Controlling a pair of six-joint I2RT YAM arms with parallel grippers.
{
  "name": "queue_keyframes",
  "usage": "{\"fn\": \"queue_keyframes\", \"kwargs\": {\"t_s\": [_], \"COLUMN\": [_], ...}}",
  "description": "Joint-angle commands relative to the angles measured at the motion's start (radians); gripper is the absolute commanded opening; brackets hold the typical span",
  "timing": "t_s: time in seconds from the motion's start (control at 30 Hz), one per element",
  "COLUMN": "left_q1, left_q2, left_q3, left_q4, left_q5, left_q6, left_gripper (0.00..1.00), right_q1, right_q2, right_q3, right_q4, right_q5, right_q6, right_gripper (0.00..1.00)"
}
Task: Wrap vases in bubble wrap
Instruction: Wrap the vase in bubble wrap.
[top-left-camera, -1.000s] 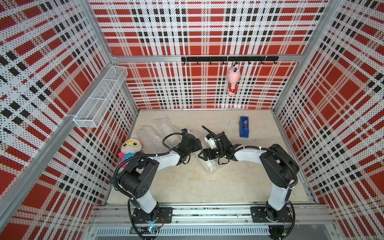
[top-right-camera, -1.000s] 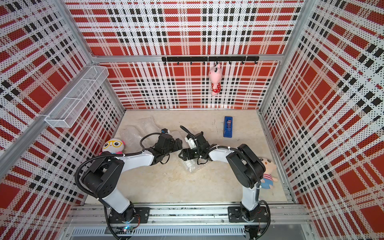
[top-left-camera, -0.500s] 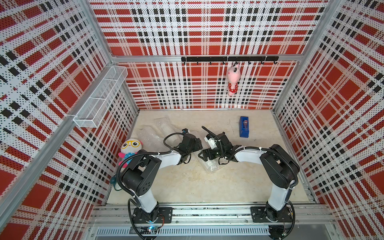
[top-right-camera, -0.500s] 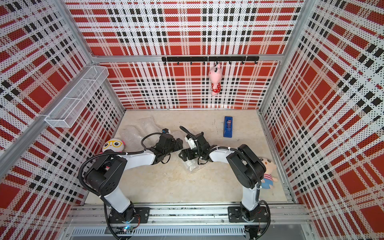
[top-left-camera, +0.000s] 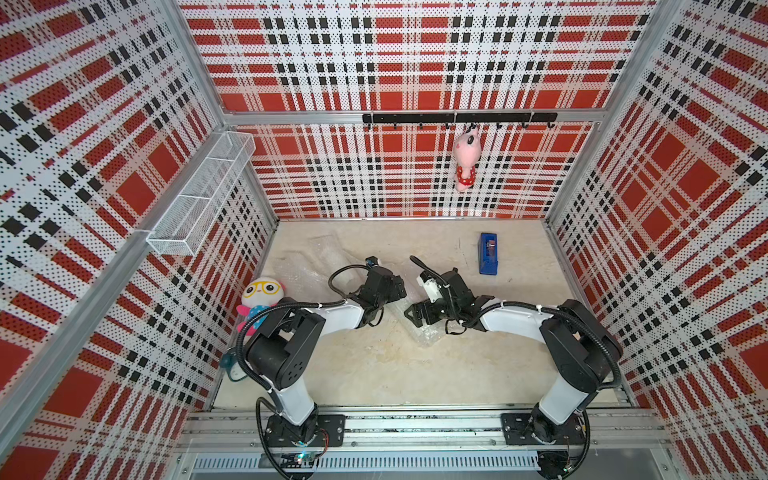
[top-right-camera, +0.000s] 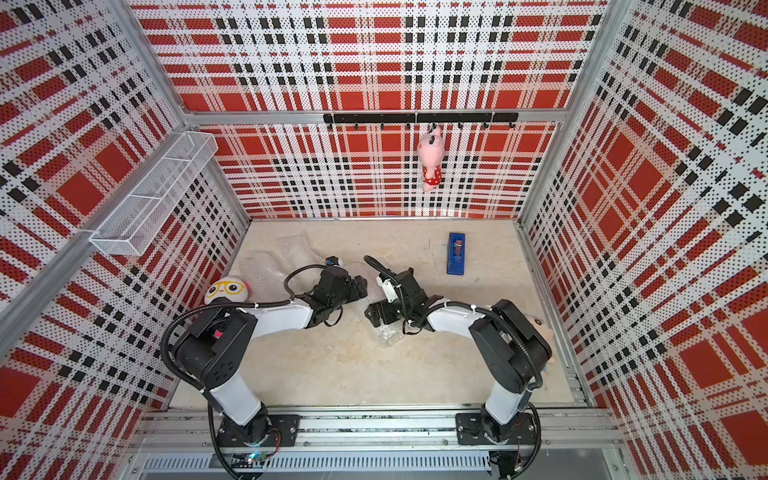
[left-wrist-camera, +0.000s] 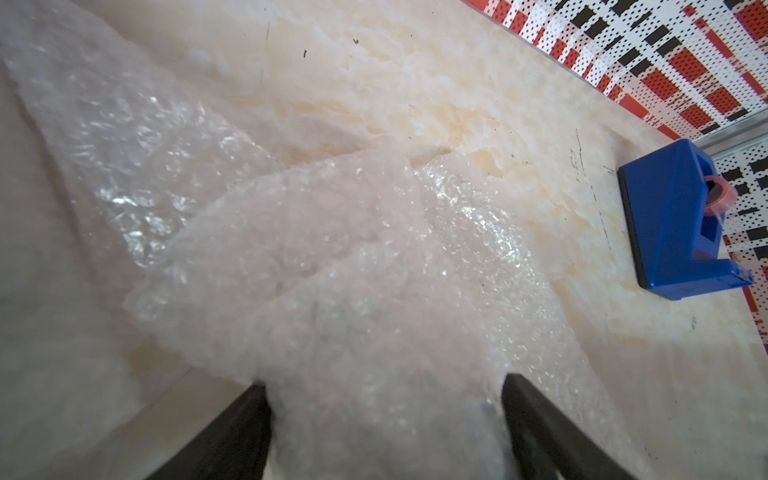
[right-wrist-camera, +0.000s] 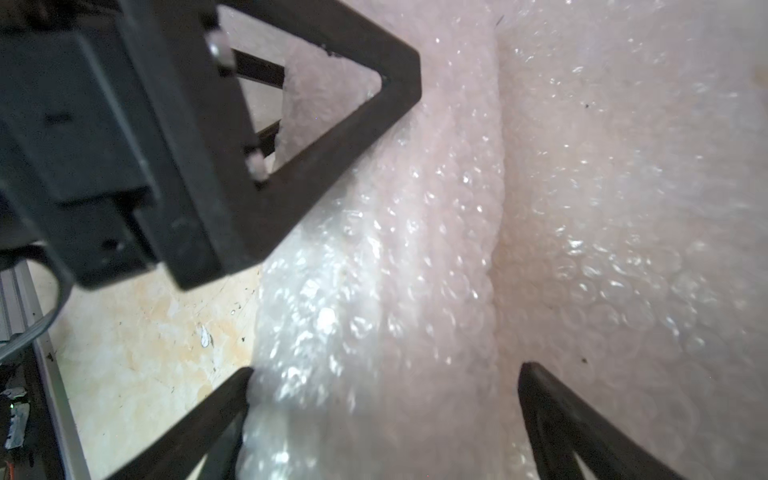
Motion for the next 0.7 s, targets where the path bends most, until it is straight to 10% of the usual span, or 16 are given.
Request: {"fn": "queue_keyframes", "kwargs": {"t_s": [0.0, 0.67], "left_q1": [0.0, -0.016], "left_q2": [0.042, 0.065], "left_q3": [-0.004, 0.028], "left_q4": [-0.08, -0.093], "left_q5": [-0.008, -0.012], "left_q6": [0.026, 0.027], "left_gripper": [0.87, 0.88], "right_q1": [-0.008, 0.254], "right_q2": [-0.061, -0.133], "right_q3": [-0.023, 0.024], "right_q4": [-0.072, -0.17], "right_q5": [0.087, 0.502], "right_q6": [-0.037, -0.04], "right_gripper": [1.0, 0.99]}}
